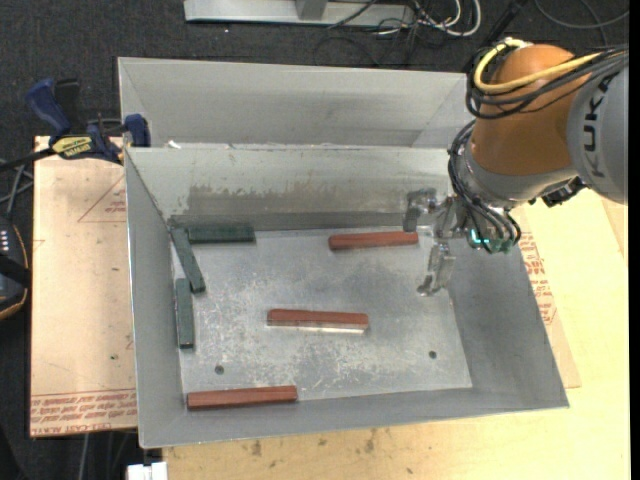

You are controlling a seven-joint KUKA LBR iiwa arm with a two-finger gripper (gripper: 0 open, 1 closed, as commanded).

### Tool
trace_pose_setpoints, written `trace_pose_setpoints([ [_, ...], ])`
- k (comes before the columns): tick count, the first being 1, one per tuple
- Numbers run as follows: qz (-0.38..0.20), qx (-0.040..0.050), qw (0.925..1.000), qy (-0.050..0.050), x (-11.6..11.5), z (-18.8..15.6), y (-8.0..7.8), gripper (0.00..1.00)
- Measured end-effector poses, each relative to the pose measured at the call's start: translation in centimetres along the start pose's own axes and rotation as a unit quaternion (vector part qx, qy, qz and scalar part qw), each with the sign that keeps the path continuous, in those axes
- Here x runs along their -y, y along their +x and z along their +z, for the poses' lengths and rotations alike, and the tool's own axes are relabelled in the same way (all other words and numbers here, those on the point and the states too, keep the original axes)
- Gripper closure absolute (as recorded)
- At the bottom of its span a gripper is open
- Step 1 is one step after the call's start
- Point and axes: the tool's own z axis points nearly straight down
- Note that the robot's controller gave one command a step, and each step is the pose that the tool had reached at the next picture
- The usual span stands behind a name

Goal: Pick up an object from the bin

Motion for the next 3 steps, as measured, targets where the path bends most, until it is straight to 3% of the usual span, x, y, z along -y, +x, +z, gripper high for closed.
trace_pose_setpoints([
  [1,-0.001,0.0031,1.0,0.0,0.0,-0.3,-0.2,0.0],
  [2,0.023,0.0078,0.9997,0.001,-3.5,4.0,-1.8,0.0],
  [3,0.094,0.0062,0.9955,-0.001,-8.3,9.8,-5.4,0.0],
])
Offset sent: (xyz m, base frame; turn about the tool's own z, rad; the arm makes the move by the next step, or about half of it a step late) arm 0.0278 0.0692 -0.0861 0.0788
